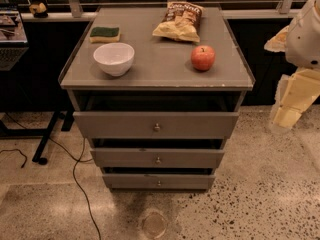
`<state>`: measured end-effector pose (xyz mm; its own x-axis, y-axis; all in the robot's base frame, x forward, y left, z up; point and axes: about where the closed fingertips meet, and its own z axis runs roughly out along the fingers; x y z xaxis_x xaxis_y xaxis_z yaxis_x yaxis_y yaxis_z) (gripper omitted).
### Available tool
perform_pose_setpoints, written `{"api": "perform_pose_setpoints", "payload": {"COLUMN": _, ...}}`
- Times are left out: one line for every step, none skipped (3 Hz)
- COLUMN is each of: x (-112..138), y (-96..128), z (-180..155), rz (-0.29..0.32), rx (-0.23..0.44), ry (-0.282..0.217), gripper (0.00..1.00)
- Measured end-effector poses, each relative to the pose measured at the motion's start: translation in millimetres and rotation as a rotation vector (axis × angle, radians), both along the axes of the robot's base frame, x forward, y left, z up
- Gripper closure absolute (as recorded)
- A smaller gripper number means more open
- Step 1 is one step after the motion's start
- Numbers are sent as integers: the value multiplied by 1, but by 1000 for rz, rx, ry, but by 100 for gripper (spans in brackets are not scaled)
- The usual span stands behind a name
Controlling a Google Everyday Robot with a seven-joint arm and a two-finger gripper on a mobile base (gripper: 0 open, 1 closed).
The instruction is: Open bottom drawer
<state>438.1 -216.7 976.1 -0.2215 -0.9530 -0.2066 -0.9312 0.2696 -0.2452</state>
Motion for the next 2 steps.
{"api": "perform_pose_setpoints", "payload": {"x": 0, "y": 0, "z": 0, "rz": 0, "rx": 0, "ry": 0, "gripper": 0}}
{"api": "perform_pose_setpoints", "payload": {"x": 0, "y": 3, "z": -1, "rz": -15, "rx": 40, "ry": -7, "gripper": 0}}
